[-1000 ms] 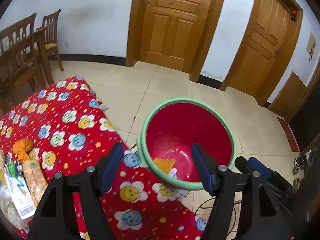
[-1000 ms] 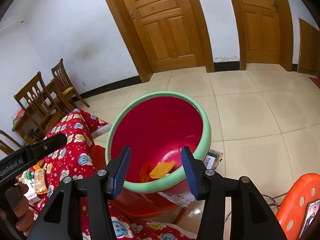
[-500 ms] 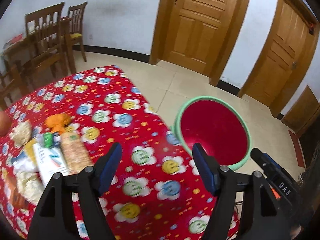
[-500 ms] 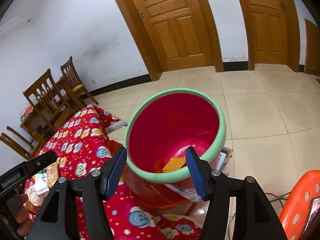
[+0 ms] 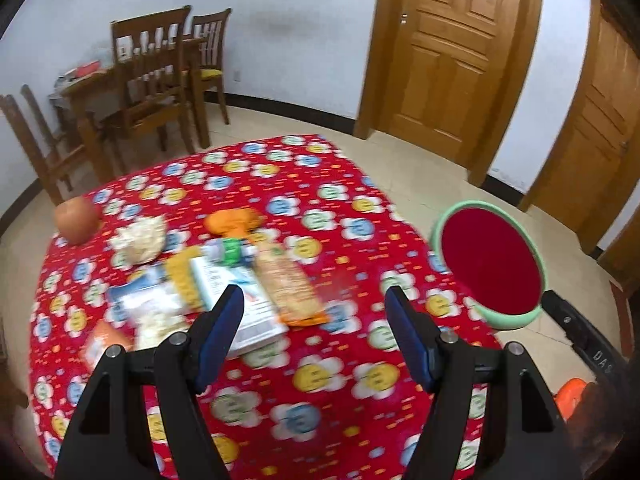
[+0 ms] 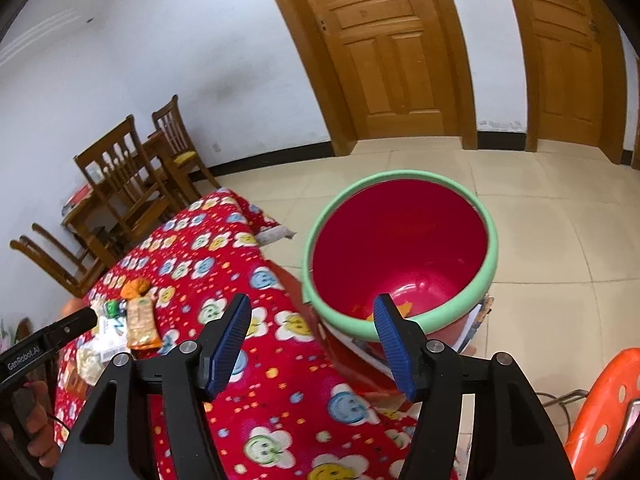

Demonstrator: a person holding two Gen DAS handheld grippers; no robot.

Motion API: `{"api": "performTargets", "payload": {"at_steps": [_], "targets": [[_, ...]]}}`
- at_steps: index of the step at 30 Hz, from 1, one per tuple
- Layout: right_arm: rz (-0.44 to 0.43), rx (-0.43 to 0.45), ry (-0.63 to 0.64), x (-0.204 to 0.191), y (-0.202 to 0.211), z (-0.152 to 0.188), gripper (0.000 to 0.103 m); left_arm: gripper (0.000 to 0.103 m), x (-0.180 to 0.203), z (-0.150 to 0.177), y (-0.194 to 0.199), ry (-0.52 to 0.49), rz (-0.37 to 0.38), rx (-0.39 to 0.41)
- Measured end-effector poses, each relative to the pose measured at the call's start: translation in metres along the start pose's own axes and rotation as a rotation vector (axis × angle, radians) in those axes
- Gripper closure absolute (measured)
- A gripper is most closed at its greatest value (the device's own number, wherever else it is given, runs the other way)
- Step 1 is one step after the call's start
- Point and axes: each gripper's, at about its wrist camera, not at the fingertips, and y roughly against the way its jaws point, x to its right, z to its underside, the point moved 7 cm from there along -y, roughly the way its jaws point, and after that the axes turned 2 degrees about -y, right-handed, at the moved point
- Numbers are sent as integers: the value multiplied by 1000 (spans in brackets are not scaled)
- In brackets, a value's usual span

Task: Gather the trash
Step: 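Return both tools to the table toward the remaining trash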

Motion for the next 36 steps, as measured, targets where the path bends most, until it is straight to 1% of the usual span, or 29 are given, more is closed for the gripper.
{"api": "performTargets", "payload": {"at_steps": [6,11,20,27,36], "targets": [[-26,-18,38,-23,0,9,38,30,-41,12,13,41,-58,2],[-37,-28,70,-42,-1,17,38,30,-68,19,21,55,-108,9],[-57,-56,108,-63,-6,29,38,29,-122,38,27,96,-197,-11],[-62,-73,132,-74,-10,37,38,28,-145,53,24,108,-224,-43],[-65,-100,150,-84,-15,45,38,28,-152,67,11,74,-236,-79]]}}
